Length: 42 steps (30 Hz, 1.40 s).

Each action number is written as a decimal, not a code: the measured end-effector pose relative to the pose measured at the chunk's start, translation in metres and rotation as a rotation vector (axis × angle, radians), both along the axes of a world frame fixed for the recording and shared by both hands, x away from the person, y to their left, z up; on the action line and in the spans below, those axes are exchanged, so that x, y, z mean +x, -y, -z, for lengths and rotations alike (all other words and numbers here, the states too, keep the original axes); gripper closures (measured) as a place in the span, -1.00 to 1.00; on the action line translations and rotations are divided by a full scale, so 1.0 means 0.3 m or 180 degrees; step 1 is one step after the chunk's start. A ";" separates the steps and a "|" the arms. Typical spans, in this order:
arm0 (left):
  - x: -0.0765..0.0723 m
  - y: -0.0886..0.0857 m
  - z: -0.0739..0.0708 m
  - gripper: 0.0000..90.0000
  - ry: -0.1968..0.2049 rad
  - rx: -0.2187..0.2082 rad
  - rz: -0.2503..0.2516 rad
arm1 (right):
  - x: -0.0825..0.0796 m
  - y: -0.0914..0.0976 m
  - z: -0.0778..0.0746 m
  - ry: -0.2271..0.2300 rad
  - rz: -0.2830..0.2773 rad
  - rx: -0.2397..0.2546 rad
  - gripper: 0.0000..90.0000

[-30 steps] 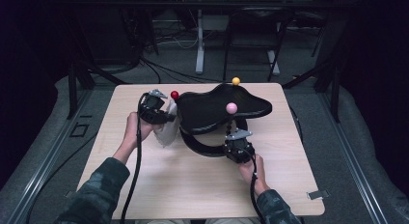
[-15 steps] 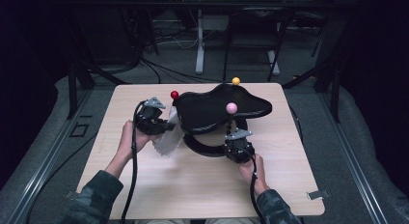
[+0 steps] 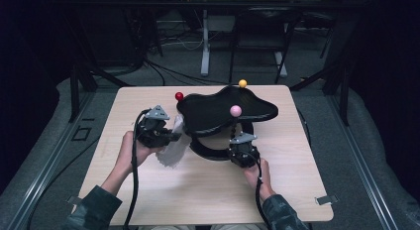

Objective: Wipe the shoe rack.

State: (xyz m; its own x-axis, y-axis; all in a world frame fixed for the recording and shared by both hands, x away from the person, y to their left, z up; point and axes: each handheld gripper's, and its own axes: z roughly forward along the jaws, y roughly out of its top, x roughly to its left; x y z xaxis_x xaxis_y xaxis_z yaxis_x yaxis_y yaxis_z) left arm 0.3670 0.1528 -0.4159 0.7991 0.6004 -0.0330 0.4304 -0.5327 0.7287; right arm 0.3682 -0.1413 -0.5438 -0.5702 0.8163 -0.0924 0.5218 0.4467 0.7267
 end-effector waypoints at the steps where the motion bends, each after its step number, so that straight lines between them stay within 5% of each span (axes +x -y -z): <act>1: -0.009 0.001 -0.003 0.83 0.0017 -0.0010 0.0004 | 0.000 0.000 0.000 0.0000 -0.0002 -0.0001 0.65; 9: -0.069 0.038 -0.053 0.83 0.0052 -0.0051 0.0244 | -0.002 -0.001 0.004 0.0055 0.0013 0.0015 0.65; 13: -0.061 0.037 -0.058 0.83 0.0043 -0.0004 0.0203 | -0.002 -0.001 0.004 0.0051 0.0006 0.0019 0.65; 20: 0.000 0.019 -0.037 0.83 0.0009 0.0058 0.0116 | -0.002 0.000 0.005 0.0069 -0.0011 -0.0004 0.65; 32: 0.117 0.022 0.005 0.83 0.0085 0.0365 0.0117 | -0.004 0.001 0.005 0.0071 -0.0013 -0.0004 0.65; 42: 0.216 0.017 0.052 0.83 -0.0020 0.0366 -0.0052 | -0.002 0.007 0.004 0.0051 -0.0028 0.0024 0.66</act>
State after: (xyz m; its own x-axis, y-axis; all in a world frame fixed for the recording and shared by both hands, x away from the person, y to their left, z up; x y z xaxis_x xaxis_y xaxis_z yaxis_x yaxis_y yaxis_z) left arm 0.4318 0.1476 -0.4316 0.7891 0.6134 0.0320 0.4439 -0.6056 0.6604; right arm 0.3677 -0.1434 -0.5451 -0.5758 0.8120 -0.0954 0.5061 0.4456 0.7385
